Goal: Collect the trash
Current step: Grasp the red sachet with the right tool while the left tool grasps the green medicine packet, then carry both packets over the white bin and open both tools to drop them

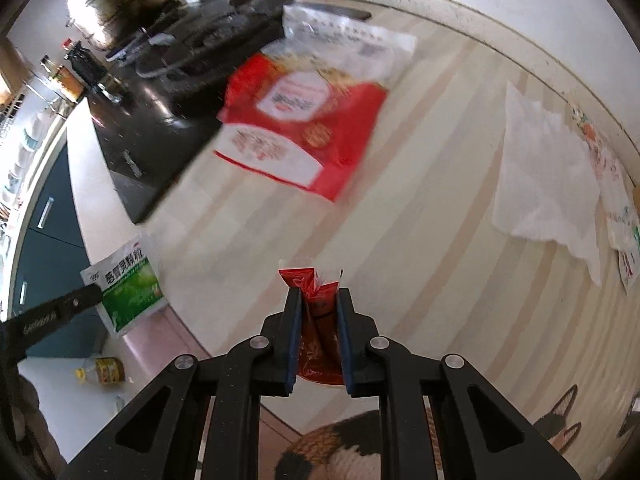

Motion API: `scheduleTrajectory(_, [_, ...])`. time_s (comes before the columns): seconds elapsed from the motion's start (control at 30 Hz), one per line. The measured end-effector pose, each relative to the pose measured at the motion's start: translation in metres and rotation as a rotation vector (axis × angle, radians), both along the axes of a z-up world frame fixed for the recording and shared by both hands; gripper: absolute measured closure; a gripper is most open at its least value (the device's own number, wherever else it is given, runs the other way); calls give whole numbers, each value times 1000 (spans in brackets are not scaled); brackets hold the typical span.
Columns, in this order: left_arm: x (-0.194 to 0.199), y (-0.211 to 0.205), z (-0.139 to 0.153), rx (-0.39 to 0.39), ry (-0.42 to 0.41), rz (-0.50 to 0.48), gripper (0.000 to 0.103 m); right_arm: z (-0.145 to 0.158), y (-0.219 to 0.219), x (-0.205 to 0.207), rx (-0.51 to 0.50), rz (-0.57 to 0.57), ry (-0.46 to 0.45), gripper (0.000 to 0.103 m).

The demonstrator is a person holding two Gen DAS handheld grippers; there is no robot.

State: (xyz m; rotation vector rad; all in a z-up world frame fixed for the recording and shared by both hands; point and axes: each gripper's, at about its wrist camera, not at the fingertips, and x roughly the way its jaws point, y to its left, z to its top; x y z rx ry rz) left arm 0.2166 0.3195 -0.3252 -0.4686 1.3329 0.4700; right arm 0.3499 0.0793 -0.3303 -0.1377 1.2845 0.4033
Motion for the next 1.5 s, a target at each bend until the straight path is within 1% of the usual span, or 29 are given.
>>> scheduleTrajectory(0.1, [2,6,16,2,-38,13,103,10,11,-2,23,13,-7,86])
scheduleTrajectory(0.17, [-4,13,29,18,-65,27,103,8,30,-2,37,25,-5,86])
scheduleTrajectory(0.23, [-15,22,35,27,-81,46,103,7,51,-1,55,40,-2,86])
scheduleTrajectory(0.33, [-35,42,38,40,-90,90,103,14,69,-12,79,81,3,86])
scheduleTrajectory(0.47, [-75,78,34,65,-87,178,103,18,118,-33,107,175,17,86])
scheduleTrajectory(0.6, [-119,115,23,92,-60,266,103,14,177,-70,127,297,36,86])
scheduleTrajectory(0.7, [-152,145,4,86,-27,340,103,1,220,-101,131,380,63,86])
scheduleTrajectory(0.8, [-188,177,-26,67,4,411,103,-28,268,-136,126,460,89,86])
scheduleTrajectory(0.83, [-202,191,-44,46,19,439,103,-38,280,-144,124,478,100,86])
scheduleTrajectory(0.9, [-220,207,-73,5,44,474,103,-68,306,-162,112,508,133,86])
scheduleTrajectory(0.93, [-232,219,-101,-40,66,499,103,-88,320,-173,102,522,148,86])
scheduleTrajectory(1.0, [-248,235,-143,-104,91,534,103,-134,343,-192,77,537,180,87])
scheduleTrajectory(1.03, [-259,243,-172,-143,105,559,103,-154,351,-198,65,542,192,87])
scheduleTrajectory(1.1, [-273,256,-219,-197,126,592,103,-202,369,-212,36,545,224,87])
scheduleTrajectory(1.13, [-282,263,-252,-226,140,611,103,-230,378,-219,21,547,242,87])
scheduleTrajectory(1.17, [-286,268,-274,-241,151,620,103,-256,387,-225,5,549,255,87])
scheduleTrajectory(1.2, [-290,271,-294,-254,159,625,103,-289,396,-232,-15,549,276,87])
scheduleTrajectory(1.27, [-296,281,-342,-276,181,629,103,-341,407,-241,-47,555,297,87])
scheduleTrajectory(1.3, [-297,282,-361,-284,189,627,103,-370,414,-246,-66,560,304,87])
scheduleTrajectory(1.33, [-298,286,-388,-301,199,625,103,-392,421,-250,-81,565,308,87])
scheduleTrajectory(1.43, [-299,298,-440,-333,223,611,103,-459,437,-260,-128,586,313,87])
scheduleTrajectory(1.5, [-300,303,-466,-342,239,602,103,-499,445,-267,-162,606,311,87])
